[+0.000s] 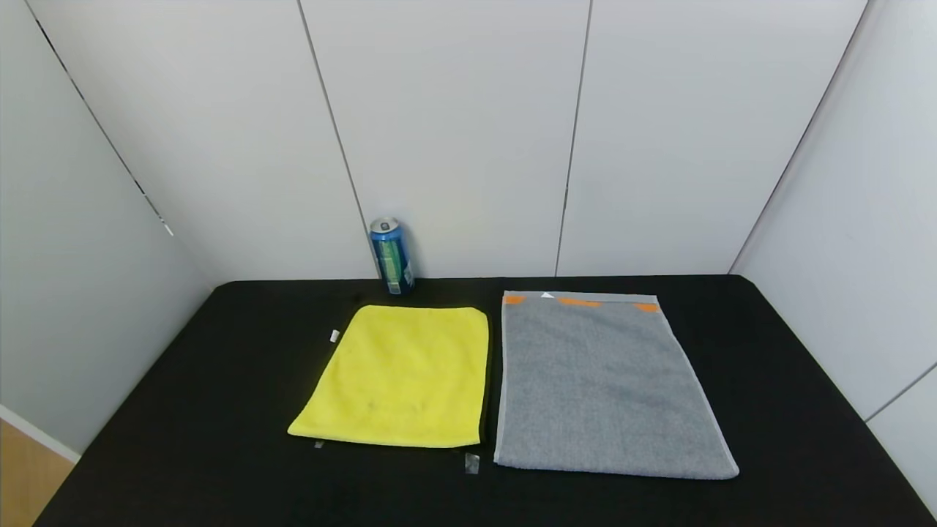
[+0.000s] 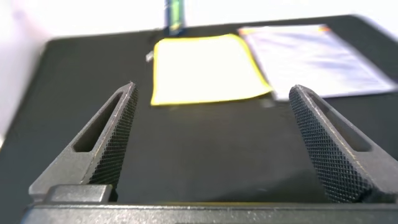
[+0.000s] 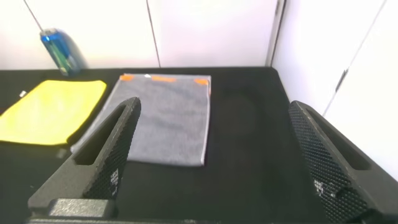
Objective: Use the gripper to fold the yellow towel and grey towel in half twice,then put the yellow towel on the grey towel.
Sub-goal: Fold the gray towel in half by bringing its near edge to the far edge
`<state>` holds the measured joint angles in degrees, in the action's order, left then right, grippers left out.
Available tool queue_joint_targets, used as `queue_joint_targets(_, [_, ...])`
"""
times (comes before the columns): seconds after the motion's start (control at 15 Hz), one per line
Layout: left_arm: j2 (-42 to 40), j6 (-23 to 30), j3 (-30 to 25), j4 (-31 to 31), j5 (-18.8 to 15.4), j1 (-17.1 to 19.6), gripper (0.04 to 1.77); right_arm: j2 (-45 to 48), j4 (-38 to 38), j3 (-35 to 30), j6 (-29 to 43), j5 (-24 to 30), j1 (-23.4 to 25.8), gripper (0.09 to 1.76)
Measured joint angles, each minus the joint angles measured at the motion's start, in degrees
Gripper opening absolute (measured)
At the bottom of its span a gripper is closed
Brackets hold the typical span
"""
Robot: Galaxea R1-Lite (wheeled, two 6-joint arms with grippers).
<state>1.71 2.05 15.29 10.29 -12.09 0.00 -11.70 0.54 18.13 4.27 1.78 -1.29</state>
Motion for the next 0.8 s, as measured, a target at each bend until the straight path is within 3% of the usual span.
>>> queue_joint_targets(0.13, [3.25,0.0,3.89,0.46,-1.39,-0.05,1.72,-5.79,3.32,3.21,0.07,0.16,-0.63,1.71])
queue_joint_targets(0.33, [11.37,-0.02,9.79,0.57,0.28,-1.21,1.72,-14.81,7.38,8.13,0.2,0.29,-1.01,1.71])
queue_joint_targets(0.53, [21.69,-0.24,16.19,0.44,1.8,-1.93,1.72,-22.69,8.33,12.39,2.18,0.35,-1.46,1.71])
queue_joint_targets(0.8, [35.55,-0.5,22.77,0.4,1.4,-2.47,1.72,-31.46,8.5,16.13,6.75,0.4,-2.91,1.71])
